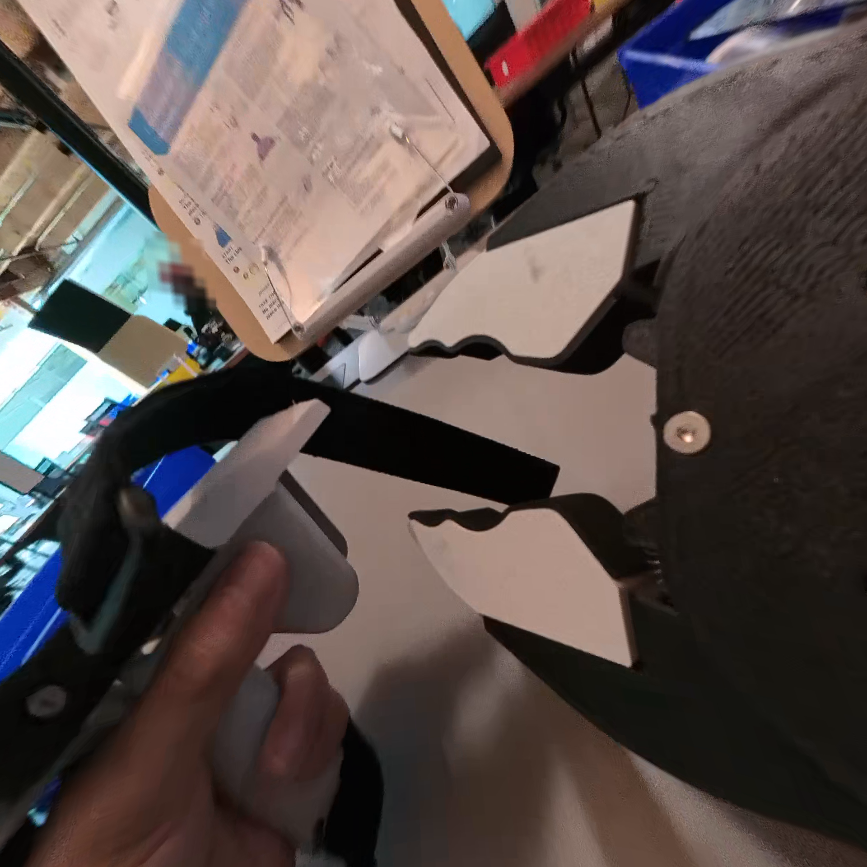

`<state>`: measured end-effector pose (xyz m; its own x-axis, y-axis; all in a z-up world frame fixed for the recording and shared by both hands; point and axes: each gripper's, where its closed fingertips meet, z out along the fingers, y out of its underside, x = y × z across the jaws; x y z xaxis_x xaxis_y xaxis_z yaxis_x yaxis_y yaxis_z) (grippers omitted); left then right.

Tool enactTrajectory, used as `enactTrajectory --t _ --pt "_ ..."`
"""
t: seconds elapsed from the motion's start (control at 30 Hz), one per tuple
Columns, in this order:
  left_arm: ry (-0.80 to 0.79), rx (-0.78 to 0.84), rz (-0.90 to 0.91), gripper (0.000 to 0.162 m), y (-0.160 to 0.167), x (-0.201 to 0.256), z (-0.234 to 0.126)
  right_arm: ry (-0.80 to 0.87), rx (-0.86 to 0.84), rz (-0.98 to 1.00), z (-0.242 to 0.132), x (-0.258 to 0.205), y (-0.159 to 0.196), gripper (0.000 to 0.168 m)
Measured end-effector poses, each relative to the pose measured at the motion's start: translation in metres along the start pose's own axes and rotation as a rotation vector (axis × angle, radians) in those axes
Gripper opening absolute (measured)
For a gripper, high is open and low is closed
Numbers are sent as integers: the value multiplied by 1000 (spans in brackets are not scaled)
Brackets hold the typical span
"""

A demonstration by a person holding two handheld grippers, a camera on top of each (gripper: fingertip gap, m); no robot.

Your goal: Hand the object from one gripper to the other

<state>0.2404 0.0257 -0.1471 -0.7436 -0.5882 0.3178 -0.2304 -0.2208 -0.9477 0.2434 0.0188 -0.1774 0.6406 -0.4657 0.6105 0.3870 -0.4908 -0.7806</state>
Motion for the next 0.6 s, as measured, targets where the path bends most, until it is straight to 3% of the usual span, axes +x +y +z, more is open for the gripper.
enactTrajectory --t 0.1,0.23,0.3,0.5,0.6 --pt "30 22 -68 5 -2 2 0 40 -26 -74 3 -1 2 44" --pt "91 37 -105 5 -4 8 -1 59 -57 -63 3 4 10 36" --pt "124 38 -109 5 -4 13 0 47 -56 -56 2 5 11 22" --pt "161 29 -27 7 -5 19 -1 -14 -34 8 -2 4 8 20" --pt "177 25 14 26 -7 19 -3 -99 38 168 -5 1 -1 19"
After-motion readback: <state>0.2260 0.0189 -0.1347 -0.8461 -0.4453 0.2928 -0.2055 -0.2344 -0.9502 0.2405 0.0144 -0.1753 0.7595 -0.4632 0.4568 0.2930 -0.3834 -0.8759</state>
